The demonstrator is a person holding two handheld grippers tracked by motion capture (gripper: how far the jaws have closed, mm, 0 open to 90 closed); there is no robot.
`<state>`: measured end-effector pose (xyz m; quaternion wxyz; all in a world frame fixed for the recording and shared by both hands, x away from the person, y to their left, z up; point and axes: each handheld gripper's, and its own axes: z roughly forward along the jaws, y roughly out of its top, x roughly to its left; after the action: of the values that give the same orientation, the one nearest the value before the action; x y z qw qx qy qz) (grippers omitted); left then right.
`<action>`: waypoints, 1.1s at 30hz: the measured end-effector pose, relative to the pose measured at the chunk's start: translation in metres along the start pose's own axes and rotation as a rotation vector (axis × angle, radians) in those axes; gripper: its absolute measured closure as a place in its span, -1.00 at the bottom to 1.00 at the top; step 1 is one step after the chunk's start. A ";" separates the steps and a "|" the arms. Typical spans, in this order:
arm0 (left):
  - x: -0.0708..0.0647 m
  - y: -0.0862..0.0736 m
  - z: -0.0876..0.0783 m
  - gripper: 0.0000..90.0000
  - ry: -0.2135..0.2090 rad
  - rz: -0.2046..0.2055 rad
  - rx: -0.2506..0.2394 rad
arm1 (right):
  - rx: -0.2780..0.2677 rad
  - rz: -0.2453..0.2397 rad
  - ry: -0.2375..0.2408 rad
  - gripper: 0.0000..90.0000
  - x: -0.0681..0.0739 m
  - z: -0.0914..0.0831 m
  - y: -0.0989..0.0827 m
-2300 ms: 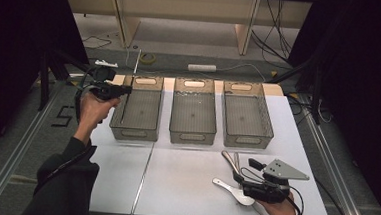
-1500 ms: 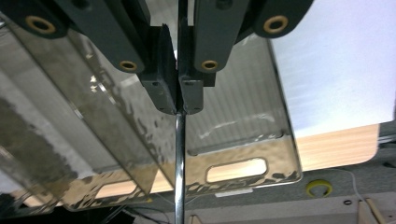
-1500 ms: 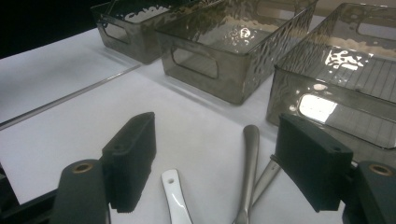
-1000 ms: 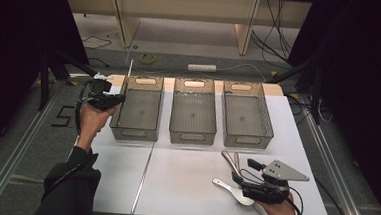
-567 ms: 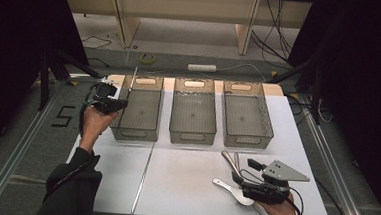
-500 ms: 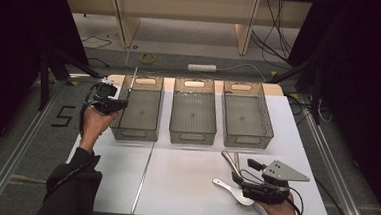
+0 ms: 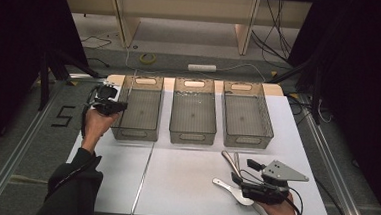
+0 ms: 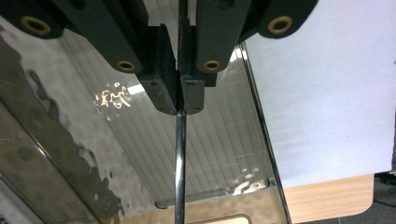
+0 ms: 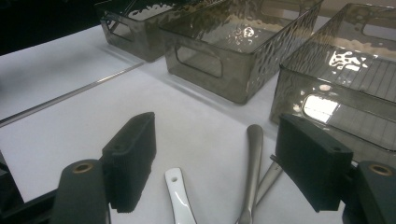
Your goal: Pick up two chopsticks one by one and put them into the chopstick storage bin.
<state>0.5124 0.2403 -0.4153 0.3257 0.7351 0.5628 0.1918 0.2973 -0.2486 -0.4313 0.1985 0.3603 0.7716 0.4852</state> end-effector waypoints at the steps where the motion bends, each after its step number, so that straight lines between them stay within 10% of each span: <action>1: 0.000 0.000 0.000 0.84 0.007 -0.003 -0.002 | 0.001 0.000 0.000 -0.34 0.000 0.000 0.000; 9: -0.007 0.010 -0.012 0.12 -0.041 -0.048 0.017 | -0.001 0.002 0.000 -0.33 0.000 0.000 0.000; 16: -0.038 0.015 -0.036 -0.26 -0.065 0.032 0.086 | -0.007 0.003 -0.003 -0.34 -0.001 -0.001 0.000; 33: -0.093 -0.019 -0.047 -0.54 -0.147 0.150 0.262 | -0.008 0.003 -0.007 -0.34 -0.001 -0.002 0.001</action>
<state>0.4411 0.1672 -0.3868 0.2520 0.8232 0.5013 0.0861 0.2968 -0.2500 -0.4301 0.2018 0.3622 0.7684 0.4875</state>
